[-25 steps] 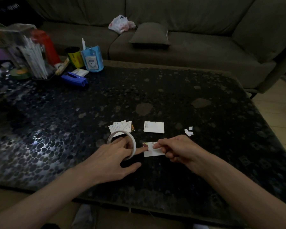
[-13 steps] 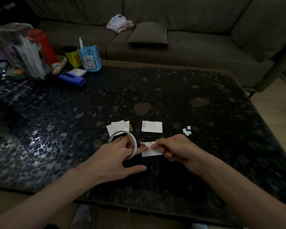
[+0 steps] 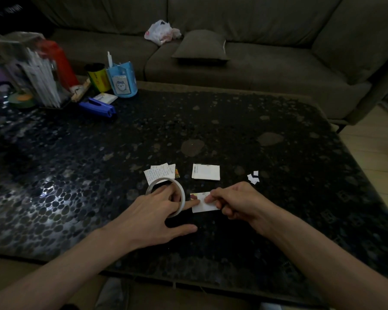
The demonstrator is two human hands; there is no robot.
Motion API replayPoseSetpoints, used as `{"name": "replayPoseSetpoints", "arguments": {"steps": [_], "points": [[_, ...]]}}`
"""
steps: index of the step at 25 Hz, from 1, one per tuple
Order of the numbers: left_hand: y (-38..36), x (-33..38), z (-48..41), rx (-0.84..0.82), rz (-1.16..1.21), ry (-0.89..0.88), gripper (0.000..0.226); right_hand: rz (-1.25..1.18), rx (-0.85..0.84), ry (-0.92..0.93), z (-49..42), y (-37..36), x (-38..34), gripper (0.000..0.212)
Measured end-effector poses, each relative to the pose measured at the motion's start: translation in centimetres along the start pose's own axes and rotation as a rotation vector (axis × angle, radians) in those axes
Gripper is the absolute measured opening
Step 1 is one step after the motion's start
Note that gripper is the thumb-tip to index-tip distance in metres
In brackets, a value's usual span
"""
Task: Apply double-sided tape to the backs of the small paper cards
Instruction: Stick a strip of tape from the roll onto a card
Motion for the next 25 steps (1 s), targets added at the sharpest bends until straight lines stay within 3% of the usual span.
{"name": "replayPoseSetpoints", "arguments": {"steps": [7,25], "points": [[-0.16,-0.15,0.02,0.026,0.03,-0.009,0.079,0.031,-0.01,0.058,-0.05,0.14,0.39,0.007],[-0.25,-0.36,0.31,0.106,0.046,-0.056,0.076,-0.016,-0.005,-0.017,0.3,-0.01,-0.43,0.02]]}}
Point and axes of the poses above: each hand's wrist, its own z-axis away from the middle knuckle, its own y-axis out of the back of the hand, x = y × z, the point moved 2 cm from there along -z, towards the middle knuckle, and after that the axes turned 9 degrees about z, right-handed, at the moved point
